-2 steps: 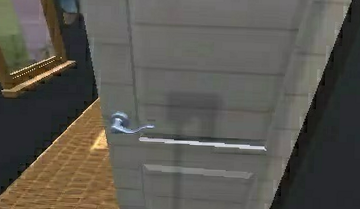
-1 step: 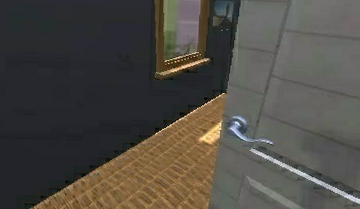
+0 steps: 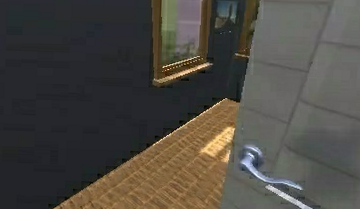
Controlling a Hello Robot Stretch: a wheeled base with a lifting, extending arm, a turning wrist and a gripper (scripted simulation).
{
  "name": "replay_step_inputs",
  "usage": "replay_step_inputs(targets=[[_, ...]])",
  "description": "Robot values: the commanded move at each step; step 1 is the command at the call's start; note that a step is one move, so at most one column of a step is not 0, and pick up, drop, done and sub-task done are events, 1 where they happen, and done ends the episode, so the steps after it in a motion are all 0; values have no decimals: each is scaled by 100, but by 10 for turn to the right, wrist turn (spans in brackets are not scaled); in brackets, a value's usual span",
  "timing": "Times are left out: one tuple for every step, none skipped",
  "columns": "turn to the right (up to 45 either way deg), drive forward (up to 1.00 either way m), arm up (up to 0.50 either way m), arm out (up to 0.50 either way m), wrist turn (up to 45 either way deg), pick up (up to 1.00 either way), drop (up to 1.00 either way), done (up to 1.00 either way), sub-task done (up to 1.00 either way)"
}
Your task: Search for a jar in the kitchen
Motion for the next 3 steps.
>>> replay_step_inputs(targets=[[-150, 0, 0, 0, 0, 0, 0, 0, 0], [0, 50, 0, 0, 0, 0, 0, 0, 0], [390, 0, 0, 0, 0, 0, 0, 0, 0]])
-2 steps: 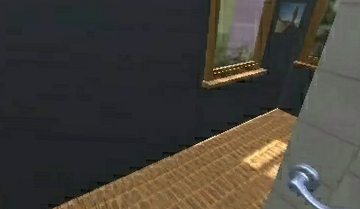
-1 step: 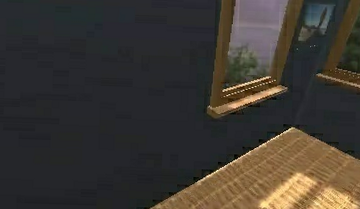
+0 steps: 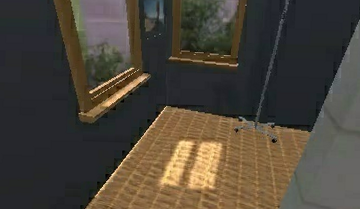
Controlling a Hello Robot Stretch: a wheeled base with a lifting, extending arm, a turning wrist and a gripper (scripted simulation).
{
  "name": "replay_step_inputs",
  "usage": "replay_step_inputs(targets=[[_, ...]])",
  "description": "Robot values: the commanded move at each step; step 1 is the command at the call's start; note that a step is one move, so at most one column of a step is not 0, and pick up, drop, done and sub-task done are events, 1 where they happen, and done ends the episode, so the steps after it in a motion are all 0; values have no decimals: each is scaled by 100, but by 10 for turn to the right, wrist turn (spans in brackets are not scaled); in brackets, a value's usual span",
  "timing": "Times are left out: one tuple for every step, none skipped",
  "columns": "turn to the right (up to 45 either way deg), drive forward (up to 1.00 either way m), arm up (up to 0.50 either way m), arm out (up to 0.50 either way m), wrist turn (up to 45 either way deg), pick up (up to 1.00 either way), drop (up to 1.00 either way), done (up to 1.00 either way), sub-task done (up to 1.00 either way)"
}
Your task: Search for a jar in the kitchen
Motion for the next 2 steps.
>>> replay_step_inputs(targets=[[0, 65, 0, 0, 0, 0, 0, 0, 0], [450, 0, 0, 0, 0, 0, 0, 0, 0]])
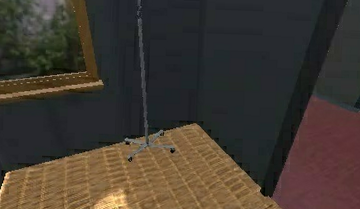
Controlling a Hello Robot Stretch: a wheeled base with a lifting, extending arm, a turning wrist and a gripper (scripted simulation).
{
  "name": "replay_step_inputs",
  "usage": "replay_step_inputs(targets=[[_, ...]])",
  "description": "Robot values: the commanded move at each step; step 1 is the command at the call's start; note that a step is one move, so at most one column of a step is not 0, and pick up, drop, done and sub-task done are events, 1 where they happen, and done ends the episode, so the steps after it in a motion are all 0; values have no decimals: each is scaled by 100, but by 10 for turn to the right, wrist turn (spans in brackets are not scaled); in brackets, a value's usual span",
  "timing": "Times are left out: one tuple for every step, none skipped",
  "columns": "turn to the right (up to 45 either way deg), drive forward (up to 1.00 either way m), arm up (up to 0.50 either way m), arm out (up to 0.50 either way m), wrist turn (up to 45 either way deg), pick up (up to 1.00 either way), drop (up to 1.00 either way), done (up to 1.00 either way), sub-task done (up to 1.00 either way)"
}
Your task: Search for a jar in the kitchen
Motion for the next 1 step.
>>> replay_step_inputs(targets=[[90, 0, 0, 0, 0, 0, 0, 0, 0]])
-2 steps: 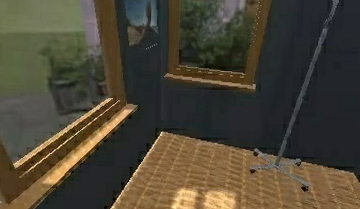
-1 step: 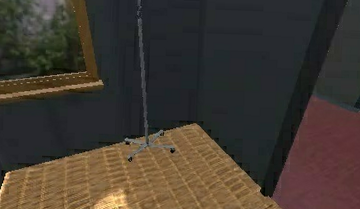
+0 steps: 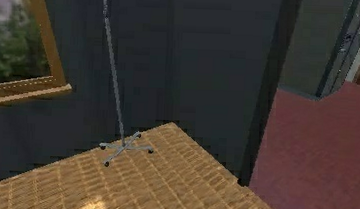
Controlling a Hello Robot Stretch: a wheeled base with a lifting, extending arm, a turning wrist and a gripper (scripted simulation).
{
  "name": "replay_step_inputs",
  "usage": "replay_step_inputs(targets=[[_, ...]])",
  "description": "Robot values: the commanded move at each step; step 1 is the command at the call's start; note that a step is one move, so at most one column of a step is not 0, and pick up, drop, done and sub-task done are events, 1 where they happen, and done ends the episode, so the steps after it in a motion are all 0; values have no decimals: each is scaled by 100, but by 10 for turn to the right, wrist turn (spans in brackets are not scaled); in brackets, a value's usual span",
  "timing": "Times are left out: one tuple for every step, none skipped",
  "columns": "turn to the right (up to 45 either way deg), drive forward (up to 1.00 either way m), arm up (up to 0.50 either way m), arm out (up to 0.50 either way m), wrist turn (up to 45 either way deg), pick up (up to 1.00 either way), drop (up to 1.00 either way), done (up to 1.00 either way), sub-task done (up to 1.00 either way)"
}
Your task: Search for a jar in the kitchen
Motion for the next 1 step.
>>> replay_step_inputs(targets=[[30, 0, 0, 0, 0, 0, 0, 0, 0]])
